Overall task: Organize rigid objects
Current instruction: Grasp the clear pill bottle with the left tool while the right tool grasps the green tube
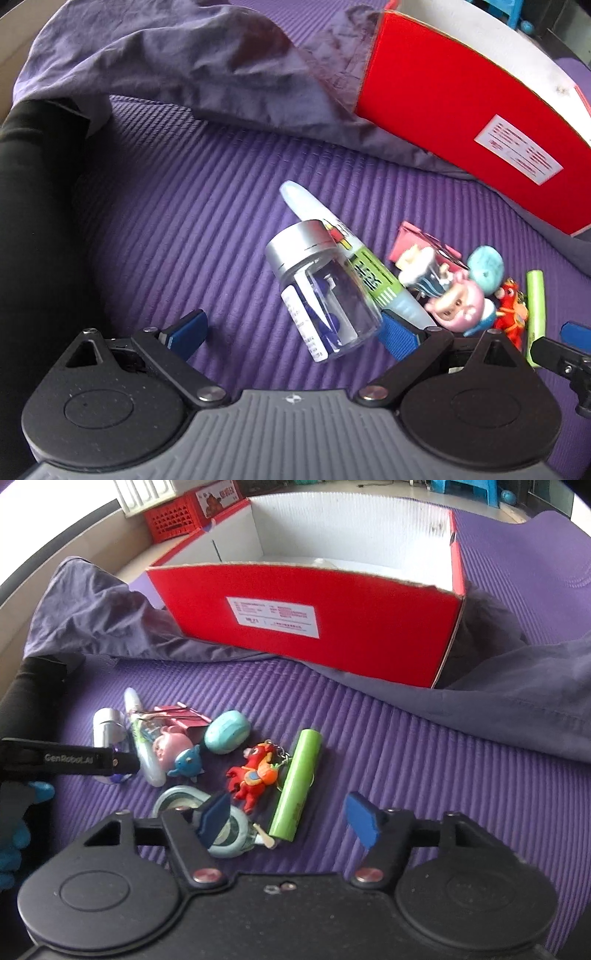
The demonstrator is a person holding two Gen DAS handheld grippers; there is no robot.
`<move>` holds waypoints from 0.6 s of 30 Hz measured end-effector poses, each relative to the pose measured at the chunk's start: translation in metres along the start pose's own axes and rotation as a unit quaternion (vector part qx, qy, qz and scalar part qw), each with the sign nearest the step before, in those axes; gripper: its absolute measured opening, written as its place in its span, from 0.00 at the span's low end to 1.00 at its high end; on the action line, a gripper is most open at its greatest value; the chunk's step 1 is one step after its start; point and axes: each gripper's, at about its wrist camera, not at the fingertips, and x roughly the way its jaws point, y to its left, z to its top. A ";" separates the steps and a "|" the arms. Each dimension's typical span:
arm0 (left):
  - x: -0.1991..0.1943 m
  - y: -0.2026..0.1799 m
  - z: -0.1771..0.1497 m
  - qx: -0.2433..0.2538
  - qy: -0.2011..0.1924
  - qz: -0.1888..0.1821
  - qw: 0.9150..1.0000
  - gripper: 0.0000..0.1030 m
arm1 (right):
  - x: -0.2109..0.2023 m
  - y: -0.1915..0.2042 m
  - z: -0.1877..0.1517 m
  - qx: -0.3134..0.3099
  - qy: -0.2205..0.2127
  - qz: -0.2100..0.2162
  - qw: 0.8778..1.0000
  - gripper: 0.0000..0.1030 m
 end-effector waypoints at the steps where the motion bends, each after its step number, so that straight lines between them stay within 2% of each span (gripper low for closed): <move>1: 0.001 0.001 0.001 -0.005 0.000 0.000 1.000 0.96 | 0.003 0.000 0.001 0.001 0.003 -0.002 1.000 0.56; 8: 0.002 0.002 0.002 -0.008 -0.003 0.004 1.000 0.95 | 0.016 -0.001 0.002 0.006 0.013 -0.022 1.000 0.45; 11: 0.000 -0.001 0.002 -0.001 -0.011 0.015 1.000 0.81 | 0.017 0.002 0.002 0.007 0.012 -0.033 0.999 0.45; 14: -0.002 -0.002 0.002 0.003 -0.015 0.015 1.000 0.73 | 0.019 0.009 0.001 -0.010 0.011 -0.053 0.998 0.41; 18: -0.005 0.000 0.002 -0.001 -0.023 0.021 1.000 0.56 | 0.018 0.012 -0.002 -0.025 0.006 -0.073 0.997 0.28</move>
